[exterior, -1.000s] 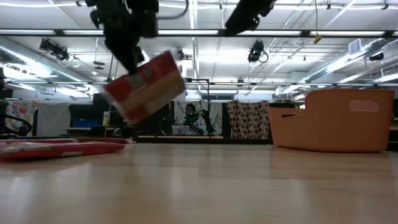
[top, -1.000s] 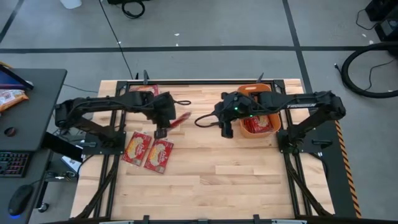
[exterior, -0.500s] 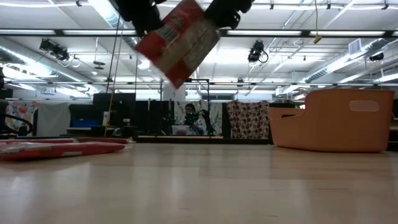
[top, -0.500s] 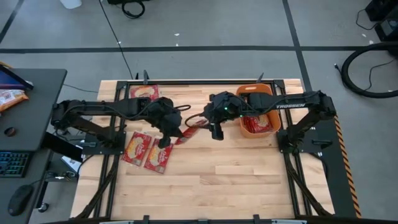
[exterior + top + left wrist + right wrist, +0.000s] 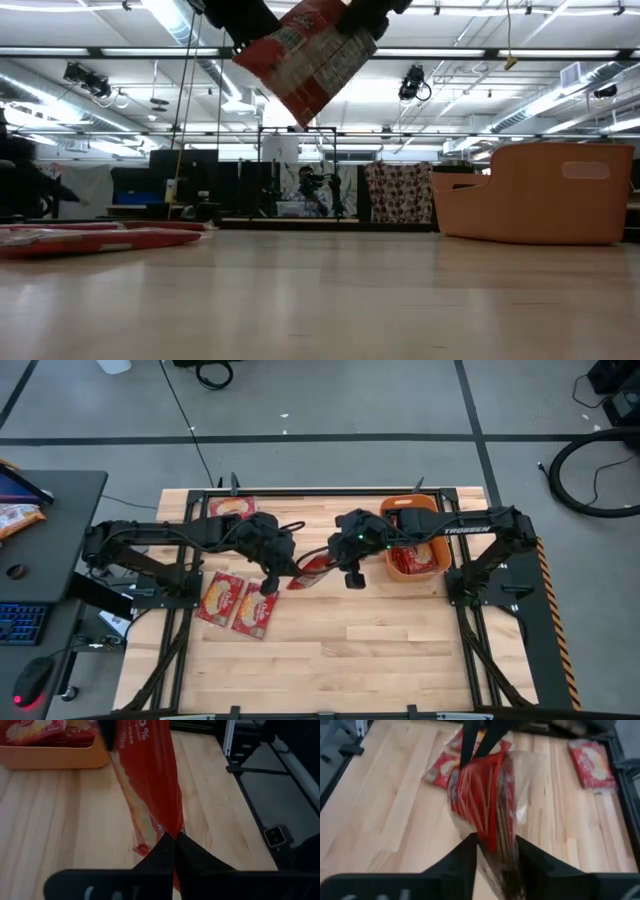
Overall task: Sort popcorn bags into baskets
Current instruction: Put the red popcorn bag into the orange bin
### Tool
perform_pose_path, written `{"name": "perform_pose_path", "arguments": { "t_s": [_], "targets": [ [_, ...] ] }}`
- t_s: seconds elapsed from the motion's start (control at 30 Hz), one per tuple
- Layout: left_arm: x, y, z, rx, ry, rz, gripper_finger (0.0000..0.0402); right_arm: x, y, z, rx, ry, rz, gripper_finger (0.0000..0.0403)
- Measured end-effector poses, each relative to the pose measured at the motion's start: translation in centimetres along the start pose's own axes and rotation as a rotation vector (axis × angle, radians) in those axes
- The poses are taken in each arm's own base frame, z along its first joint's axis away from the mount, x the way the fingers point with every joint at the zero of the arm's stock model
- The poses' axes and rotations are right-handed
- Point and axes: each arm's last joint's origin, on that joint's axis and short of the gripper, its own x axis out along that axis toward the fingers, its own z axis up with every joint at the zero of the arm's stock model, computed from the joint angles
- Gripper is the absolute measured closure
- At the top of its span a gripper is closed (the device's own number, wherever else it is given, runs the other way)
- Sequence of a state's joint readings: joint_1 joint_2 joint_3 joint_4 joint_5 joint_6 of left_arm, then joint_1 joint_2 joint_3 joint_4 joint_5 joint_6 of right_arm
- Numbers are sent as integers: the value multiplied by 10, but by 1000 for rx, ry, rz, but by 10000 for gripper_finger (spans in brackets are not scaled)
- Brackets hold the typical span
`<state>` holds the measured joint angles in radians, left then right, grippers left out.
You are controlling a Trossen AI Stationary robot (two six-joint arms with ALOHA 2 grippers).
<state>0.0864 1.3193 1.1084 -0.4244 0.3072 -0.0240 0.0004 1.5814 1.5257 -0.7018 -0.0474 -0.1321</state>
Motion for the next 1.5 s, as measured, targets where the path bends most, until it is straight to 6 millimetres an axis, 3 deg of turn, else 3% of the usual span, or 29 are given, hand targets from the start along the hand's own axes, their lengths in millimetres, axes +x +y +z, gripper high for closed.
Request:
{"name": "perform_pose_path", "arguments": {
  "t_s": [0.27,0.47,0.7,0.97,1.17,1.33,1.5],
  "targets": [
    [-7,3,1,-74,-20,92,345,-8,2,-7,29,104,9,378],
    [-40,-2,7,-164,-114,100,293,-43,-2,-10,71,325,-155,372],
    [-68,-11,14,-261,-253,71,286,-75,-18,-35,99,676,-476,352],
    [-79,-16,26,-322,-378,-13,285,-69,-50,-66,200,793,-533,359],
    [-78,-21,26,-378,-367,-71,285,-55,-68,-98,169,946,-520,359],
    [-73,-23,17,-405,-276,-36,285,-39,-78,-129,174,1033,-495,359],
    [-70,-19,2,-455,-142,67,285,-27,-77,-144,198,1012,-393,346]
  ]
}}
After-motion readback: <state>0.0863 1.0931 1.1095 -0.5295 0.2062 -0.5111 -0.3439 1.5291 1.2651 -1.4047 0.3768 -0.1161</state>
